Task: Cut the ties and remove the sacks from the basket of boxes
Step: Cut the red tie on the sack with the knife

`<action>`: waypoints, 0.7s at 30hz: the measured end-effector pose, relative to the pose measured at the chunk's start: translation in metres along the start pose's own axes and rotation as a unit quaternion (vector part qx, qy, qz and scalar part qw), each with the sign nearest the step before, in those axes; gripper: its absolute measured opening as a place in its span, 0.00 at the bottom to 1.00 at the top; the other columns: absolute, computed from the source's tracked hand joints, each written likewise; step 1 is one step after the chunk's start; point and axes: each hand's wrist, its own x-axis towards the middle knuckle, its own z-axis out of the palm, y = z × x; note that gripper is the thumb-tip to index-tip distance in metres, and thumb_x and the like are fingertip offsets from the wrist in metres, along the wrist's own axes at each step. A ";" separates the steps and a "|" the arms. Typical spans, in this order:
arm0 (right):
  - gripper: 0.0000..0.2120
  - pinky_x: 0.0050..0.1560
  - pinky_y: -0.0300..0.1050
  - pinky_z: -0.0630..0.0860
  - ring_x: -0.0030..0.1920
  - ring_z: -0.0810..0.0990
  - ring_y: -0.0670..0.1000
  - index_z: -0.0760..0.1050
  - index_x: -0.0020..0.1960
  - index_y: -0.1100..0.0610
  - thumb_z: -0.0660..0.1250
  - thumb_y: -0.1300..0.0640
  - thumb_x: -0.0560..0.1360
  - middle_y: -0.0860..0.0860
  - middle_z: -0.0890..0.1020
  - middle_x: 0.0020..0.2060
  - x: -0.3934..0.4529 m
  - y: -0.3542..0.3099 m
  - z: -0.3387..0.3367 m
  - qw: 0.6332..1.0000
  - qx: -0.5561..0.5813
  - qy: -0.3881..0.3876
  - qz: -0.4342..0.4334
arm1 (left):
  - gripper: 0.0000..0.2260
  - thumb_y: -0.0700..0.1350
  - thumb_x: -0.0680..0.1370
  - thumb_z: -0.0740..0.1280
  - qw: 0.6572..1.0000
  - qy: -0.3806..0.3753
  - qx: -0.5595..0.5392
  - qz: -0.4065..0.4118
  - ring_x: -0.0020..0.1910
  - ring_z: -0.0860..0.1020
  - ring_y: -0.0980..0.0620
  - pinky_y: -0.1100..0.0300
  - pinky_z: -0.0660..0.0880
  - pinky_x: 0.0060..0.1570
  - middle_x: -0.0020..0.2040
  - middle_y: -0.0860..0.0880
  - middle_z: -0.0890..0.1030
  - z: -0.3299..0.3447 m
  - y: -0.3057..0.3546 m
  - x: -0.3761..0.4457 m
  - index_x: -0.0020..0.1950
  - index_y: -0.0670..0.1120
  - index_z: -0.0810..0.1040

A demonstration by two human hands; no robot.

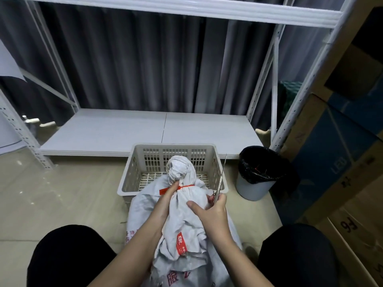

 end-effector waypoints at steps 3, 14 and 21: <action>0.29 0.45 0.40 0.70 0.43 0.76 0.48 0.63 0.56 0.58 0.78 0.55 0.65 0.44 0.74 0.43 0.000 -0.004 0.015 1.000 0.013 0.012 -0.012 | 0.15 0.46 0.77 0.64 1.000 0.001 -0.004 -0.016 0.38 0.85 0.47 0.62 0.80 0.33 0.41 0.40 0.85 -0.011 0.010 -0.019 0.45 0.37 0.85; 0.24 0.41 0.48 0.71 0.45 0.76 0.56 0.58 0.49 0.54 0.73 0.50 0.69 0.48 0.74 0.41 -0.024 -0.004 0.035 0.988 -0.089 0.069 -0.104 | 0.51 0.71 0.66 0.66 0.734 0.203 0.631 0.147 0.71 0.68 0.45 0.47 0.55 0.73 0.69 0.48 0.74 -0.002 0.029 0.007 0.73 0.53 0.36; 0.30 0.42 0.49 0.74 0.44 0.76 0.54 0.57 0.47 0.54 0.74 0.41 0.62 0.49 0.74 0.41 -0.037 0.004 0.039 0.988 -0.086 0.002 -0.131 | 0.41 0.77 0.55 0.60 0.829 0.245 0.494 0.097 0.51 0.81 0.44 0.48 0.74 0.58 0.51 0.47 0.84 -0.010 0.026 0.029 0.55 0.49 0.77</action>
